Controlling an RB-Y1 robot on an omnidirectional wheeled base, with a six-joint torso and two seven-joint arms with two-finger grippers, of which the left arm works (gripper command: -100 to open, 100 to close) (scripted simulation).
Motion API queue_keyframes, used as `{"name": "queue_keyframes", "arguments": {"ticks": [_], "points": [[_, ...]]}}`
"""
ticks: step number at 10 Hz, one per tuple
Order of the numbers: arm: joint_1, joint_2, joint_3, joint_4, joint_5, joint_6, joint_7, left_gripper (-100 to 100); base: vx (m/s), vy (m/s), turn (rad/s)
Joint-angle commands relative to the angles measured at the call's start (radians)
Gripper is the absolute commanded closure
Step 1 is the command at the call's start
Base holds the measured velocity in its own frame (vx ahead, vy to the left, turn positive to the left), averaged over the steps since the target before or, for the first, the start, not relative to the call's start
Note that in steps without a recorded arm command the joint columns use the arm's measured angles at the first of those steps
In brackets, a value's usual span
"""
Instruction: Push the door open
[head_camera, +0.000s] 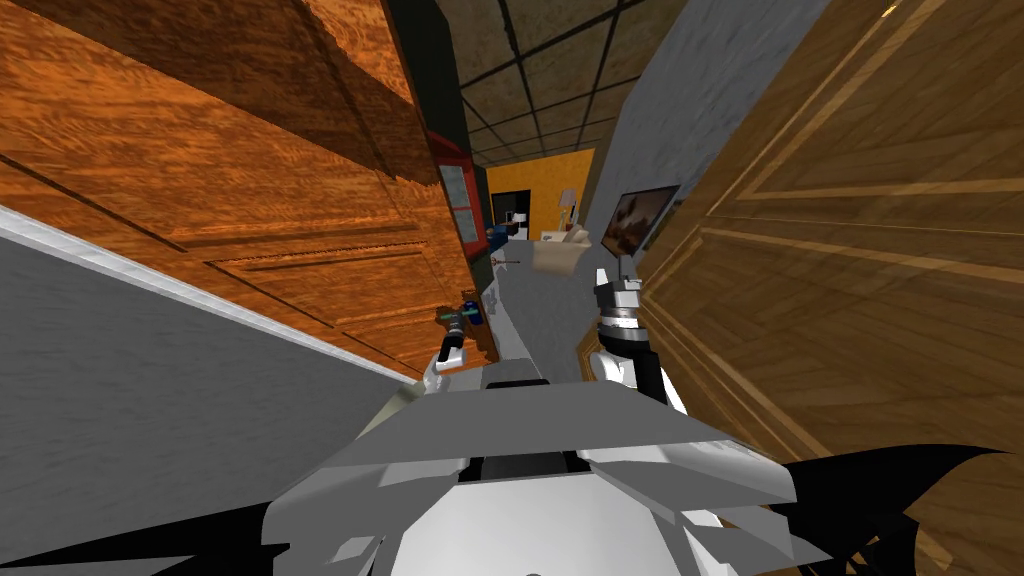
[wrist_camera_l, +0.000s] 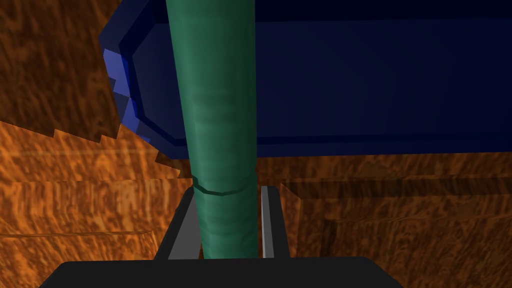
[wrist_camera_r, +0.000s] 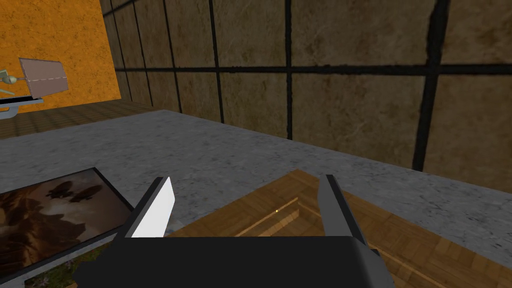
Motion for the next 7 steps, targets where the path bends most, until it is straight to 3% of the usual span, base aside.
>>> {"name": "queue_keyframes", "arguments": {"ticks": [1,7], "points": [[-0.002,0.004,0.012,-0.002,0.002,0.0,-0.002,100,0.175,-0.022,0.039],[-0.003,0.003,0.082,0.001,0.01,0.0,-0.016,100,0.155,-0.076,0.065]]}}
